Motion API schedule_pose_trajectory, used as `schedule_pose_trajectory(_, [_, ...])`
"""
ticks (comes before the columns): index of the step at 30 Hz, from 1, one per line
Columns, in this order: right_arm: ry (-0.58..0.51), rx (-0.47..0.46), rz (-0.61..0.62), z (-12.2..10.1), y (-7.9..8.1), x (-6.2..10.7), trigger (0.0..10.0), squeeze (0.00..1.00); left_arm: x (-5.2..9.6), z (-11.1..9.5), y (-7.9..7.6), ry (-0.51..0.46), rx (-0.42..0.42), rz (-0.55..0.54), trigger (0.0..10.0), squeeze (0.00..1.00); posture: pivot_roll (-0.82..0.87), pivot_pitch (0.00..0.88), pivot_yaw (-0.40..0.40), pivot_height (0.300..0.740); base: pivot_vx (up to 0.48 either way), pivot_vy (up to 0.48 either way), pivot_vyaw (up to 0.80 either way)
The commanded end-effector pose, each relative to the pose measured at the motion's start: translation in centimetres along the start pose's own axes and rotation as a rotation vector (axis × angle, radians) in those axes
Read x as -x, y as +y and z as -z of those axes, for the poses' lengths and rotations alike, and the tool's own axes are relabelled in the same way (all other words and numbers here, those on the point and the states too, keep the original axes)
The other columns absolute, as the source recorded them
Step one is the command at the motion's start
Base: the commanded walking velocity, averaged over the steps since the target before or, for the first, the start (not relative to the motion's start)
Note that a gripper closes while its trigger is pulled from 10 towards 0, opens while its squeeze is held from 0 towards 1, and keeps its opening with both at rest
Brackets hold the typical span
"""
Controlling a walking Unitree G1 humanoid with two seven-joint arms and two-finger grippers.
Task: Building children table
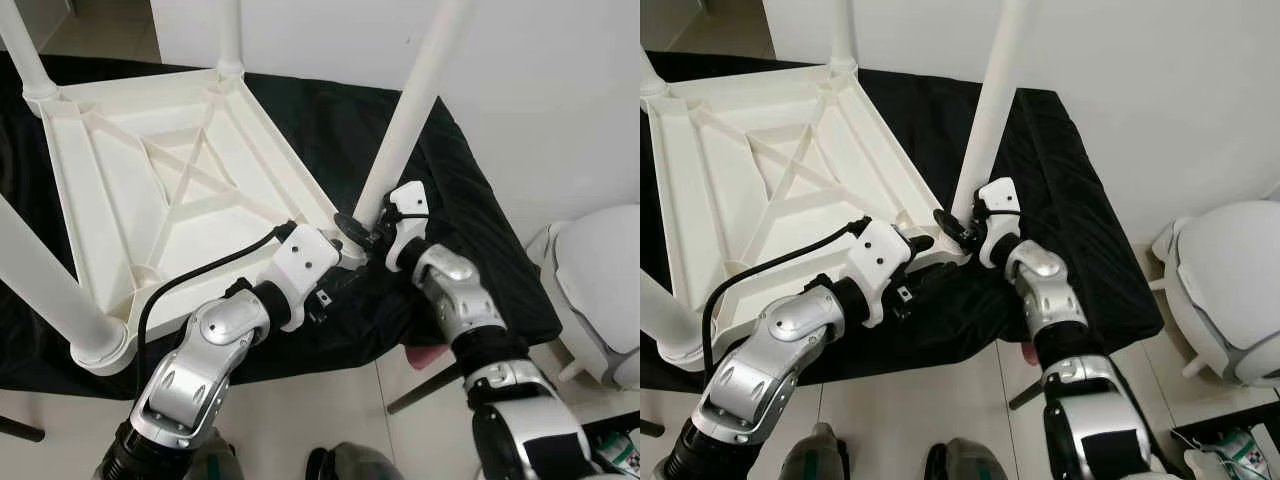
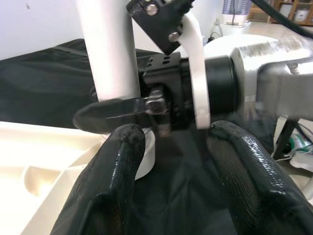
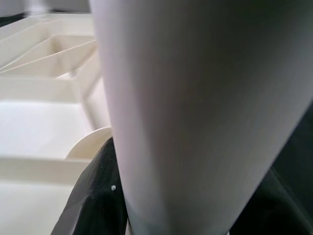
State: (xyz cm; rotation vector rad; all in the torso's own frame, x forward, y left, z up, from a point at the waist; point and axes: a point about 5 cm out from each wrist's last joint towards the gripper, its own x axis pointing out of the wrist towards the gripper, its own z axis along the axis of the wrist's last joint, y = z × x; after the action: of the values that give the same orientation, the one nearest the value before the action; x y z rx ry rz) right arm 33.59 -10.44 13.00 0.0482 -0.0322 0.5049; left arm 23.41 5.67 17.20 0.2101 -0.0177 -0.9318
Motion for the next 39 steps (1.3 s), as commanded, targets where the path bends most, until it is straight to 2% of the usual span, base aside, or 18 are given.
schedule_pose_trajectory(1, [0.039, -0.029, 0.120, 0.6, -0.1, 0.4, 0.0, 0.00, -0.2, 0.1, -0.2, 0.000, 0.002, -0.023, 10.0, 0.00, 0.01, 0.011, -0.128, 0.740, 0.000, 0.000, 0.00])
schedule_pose_trajectory(5, [0.040, -0.051, 0.161, 0.7, 0.2, 0.4, 0.0, 0.00, -0.2, 0.1, -0.2, -0.001, 0.001, -0.023, 10.0, 0.00, 0.01, 0.011, -0.128, 0.740, 0.000, 0.000, 0.00])
schedule_pose_trajectory(7, [0.055, -0.076, 0.299, 1.1, 0.9, 0.6, 0.0, 0.00, -0.3, 0.0, -0.2, -0.005, 0.001, -0.022, 10.0, 0.00, 0.01, 0.002, -0.134, 0.740, 0.000, 0.000, 0.00])
schedule_pose_trajectory(9, [0.055, -0.076, 0.299, 1.1, 0.9, 0.6, 0.0, 0.00, -0.3, 0.0, -0.2, -0.005, 0.001, -0.022, 10.0, 0.00, 0.01, 0.002, -0.134, 0.740, 0.000, 0.000, 0.00])
schedule_pose_trajectory(12, [0.055, -0.084, 0.316, 1.2, 2.0, 0.6, 0.0, 0.00, -0.3, 0.1, -0.2, -0.006, 0.001, -0.023, 10.0, 0.00, 0.01, 0.000, -0.134, 0.740, 0.000, 0.000, 0.00])
schedule_pose_trajectory(14, [0.049, -0.081, 0.299, 1.1, 1.9, 0.6, 0.0, 0.00, -0.3, 0.1, -0.2, -0.004, 0.001, -0.024, 10.0, 0.00, 0.02, 0.000, -0.136, 0.740, 0.000, 0.000, 0.00])
schedule_pose_trajectory(15, [0.050, -0.077, 0.296, 1.0, 1.7, 0.7, 1.4, 0.00, -0.3, 0.1, -0.2, -0.004, -0.001, -0.025, 10.0, 0.00, 0.02, 0.000, -0.136, 0.740, 0.000, 0.000, 0.00])
schedule_pose_trajectory(19, [0.052, -0.076, 0.296, 1.0, 1.6, 0.7, 1.4, 0.00, -0.2, 0.1, -0.1, -0.004, -0.001, -0.025, 10.0, 0.00, 0.02, 0.000, -0.136, 0.740, 0.000, 0.000, 0.00])
schedule_pose_trajectory(20, [0.053, -0.076, 0.290, 1.0, 1.5, 0.7, 10.0, 0.00, -0.2, 0.1, -0.1, -0.003, -0.002, -0.027, 10.0, 0.00, 0.02, 0.000, -0.136, 0.740, 0.000, 0.000, 0.00])
schedule_pose_trajectory(21, [0.053, -0.076, 0.290, 1.0, 1.5, 0.7, 10.0, 0.00, -0.2, 0.1, -0.1, -0.003, -0.002, -0.027, 10.0, 0.00, 0.02, 0.000, -0.136, 0.740, 0.000, 0.000, 0.00])
schedule_pose_trajectory(22, [0.058, -0.075, 0.282, 0.9, 1.2, 0.8, 10.0, 0.58, -0.2, 0.1, -0.1, -0.003, -0.003, -0.027, 10.0, 0.00, 0.02, 0.000, -0.135, 0.740, 0.000, 0.000, 0.00])
schedule_pose_trajectory(24, [0.058, -0.075, 0.282, 0.9, 1.2, 0.8, 10.0, 0.58, -0.2, 0.1, -0.1, -0.003, -0.003, -0.027, 10.0, 0.00, 0.02, 0.000, -0.135, 0.740, 0.000, 0.000, 0.00])
schedule_pose_trajectory(25, [0.055, -0.077, 0.246, 0.9, 1.1, 0.9, 10.0, 1.00, -0.2, 0.1, -0.1, -0.003, -0.006, -0.027, 10.0, 0.00, 0.03, 0.000, -0.137, 0.740, 0.000, 0.000, 0.00])
schedule_pose_trajectory(31, [0.043, -0.114, 0.084, 0.6, 0.6, 0.9, 10.0, 1.00, -0.1, 0.1, 0.1, -0.006, -0.018, -0.025, 10.0, 0.00, 0.03, 0.000, -0.136, 0.740, 0.000, 0.000, 0.00])
schedule_pose_trajectory(35, [0.034, -0.058, -0.004, 0.2, 0.2, 0.8, 10.0, 1.00, -0.1, 0.1, 0.1, -0.006, -0.019, -0.026, 10.0, 0.00, 0.03, 0.000, -0.133, 0.740, 0.000, 0.000, 0.00])
schedule_pose_trajectory(37, [0.034, -0.058, -0.004, 0.2, 0.2, 0.8, 10.0, 1.00, -0.1, 0.1, 0.1, -0.006, -0.019, -0.026, 10.0, 0.00, 0.03, 0.000, -0.133, 0.740, 0.000, 0.000, 0.00])
schedule_pose_trajectory(38, [0.029, -0.024, -0.043, 0.0, -0.2, 0.7, 10.0, 1.00, -0.2, 0.1, 0.1, -0.006, -0.019, -0.027, 10.0, 0.00, 0.03, 0.000, -0.132, 0.740, 0.000, 0.000, 0.00])
schedule_pose_trajectory(39, [0.041, 0.025, -0.068, 0.1, -0.7, 0.6, 10.0, 0.00, -0.2, 0.1, 0.1, -0.007, -0.020, -0.026, 10.0, 0.00, 0.04, 0.000, -0.130, 0.740, 0.000, 0.000, 0.00])
